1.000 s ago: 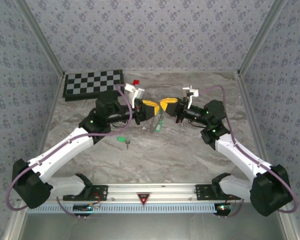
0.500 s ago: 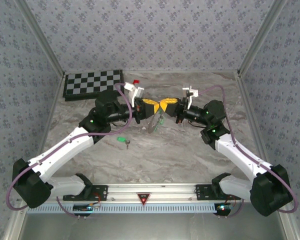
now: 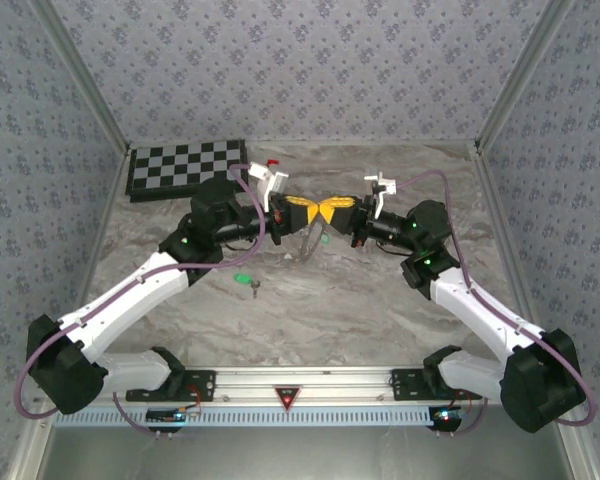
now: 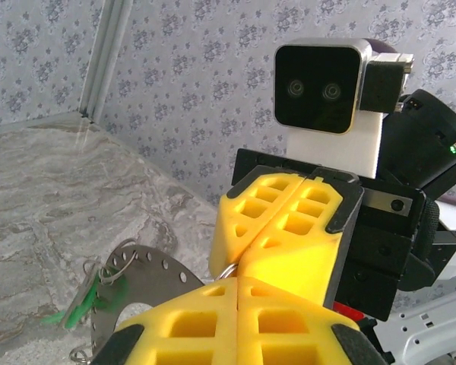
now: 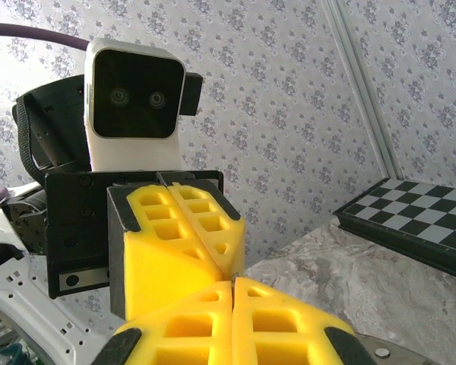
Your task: Put the keys on the keyring
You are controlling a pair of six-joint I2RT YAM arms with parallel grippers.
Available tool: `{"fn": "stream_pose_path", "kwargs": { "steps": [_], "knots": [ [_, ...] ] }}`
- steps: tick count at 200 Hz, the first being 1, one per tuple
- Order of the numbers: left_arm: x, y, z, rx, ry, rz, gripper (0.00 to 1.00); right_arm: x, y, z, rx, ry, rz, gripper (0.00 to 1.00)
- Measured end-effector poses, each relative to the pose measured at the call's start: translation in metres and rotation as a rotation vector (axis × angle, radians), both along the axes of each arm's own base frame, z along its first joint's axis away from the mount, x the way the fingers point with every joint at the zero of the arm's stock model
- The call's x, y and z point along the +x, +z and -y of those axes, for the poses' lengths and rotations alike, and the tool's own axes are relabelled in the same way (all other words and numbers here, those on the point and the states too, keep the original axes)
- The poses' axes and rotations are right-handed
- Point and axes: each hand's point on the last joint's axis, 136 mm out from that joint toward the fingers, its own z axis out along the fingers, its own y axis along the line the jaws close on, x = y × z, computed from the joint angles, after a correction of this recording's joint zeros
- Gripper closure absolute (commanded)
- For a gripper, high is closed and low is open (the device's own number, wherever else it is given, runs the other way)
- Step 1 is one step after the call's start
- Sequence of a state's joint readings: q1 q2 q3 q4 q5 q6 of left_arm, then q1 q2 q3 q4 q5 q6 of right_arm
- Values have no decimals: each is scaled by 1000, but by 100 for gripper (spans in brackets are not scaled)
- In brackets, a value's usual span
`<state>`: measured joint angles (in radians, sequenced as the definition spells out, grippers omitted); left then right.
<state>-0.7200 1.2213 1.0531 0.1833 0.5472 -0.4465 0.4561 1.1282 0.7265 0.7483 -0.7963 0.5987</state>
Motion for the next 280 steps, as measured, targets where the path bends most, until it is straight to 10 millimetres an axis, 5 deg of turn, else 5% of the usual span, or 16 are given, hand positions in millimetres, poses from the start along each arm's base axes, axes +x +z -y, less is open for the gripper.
{"fn": "stream_pose_path", "kwargs": {
  "steps": [92, 105, 171, 280],
  "knots": [
    [-3, 0, 1, 3, -21, 5, 100, -1, 0, -1, -2, 7, -1, 100],
    [-1, -1, -1, 7, -9, 4, 83, -1, -1, -1, -2, 7, -2, 100],
    [12, 7, -19, -4, 68, 5, 69, -2, 1, 0, -1, 5, 1, 100],
    [-2, -3, -5, 4, -29, -29, 72, -2, 1, 0, -1, 5, 1, 100]
  ]
}}
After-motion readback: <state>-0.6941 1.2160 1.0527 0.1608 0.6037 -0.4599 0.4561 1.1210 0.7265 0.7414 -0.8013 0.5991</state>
